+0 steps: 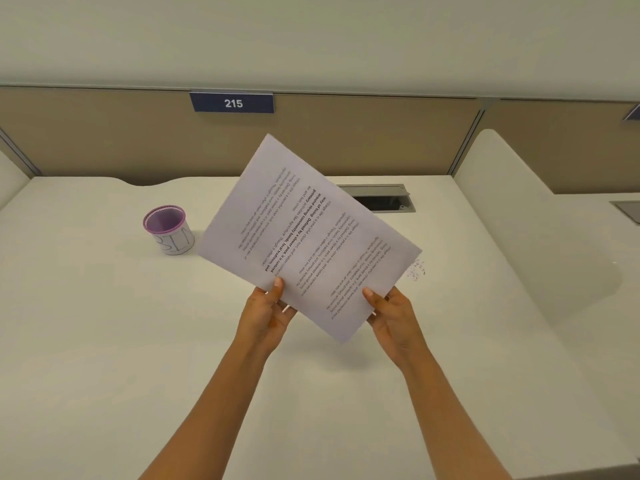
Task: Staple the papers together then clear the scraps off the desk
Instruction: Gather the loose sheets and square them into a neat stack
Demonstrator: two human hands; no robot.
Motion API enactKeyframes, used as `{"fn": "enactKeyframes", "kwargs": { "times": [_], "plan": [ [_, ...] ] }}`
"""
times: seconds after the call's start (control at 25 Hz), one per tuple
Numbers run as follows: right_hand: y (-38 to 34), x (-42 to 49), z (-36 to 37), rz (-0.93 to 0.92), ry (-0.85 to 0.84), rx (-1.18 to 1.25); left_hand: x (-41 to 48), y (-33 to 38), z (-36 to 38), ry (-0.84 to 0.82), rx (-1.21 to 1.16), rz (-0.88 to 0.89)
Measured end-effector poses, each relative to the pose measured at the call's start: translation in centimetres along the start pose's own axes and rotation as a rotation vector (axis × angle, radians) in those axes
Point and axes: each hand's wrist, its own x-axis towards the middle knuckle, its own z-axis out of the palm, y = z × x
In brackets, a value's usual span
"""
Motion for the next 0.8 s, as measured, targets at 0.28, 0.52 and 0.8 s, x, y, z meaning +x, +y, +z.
{"fn": "enactKeyframes", "kwargs": {
  "times": [0.28, 0.52, 0.8],
  "plan": [
    [-1.7, 0.7, -1.0, -0.038, 0.064, -0.181, 0.3, 1.9, -2.8, 0.083, 0.123, 0.068],
    [-3.5, 1.1, -3.9, 0.01, 0.006, -0.294, 0.6, 8.7, -3.2, -0.105, 0.82, 0.207],
    [-4.1, 2.0, -3.9, 0.009, -0.002, -0.335, 0.0, 7.2, -3.4, -0.141, 0.747, 0.279]
  ]
}}
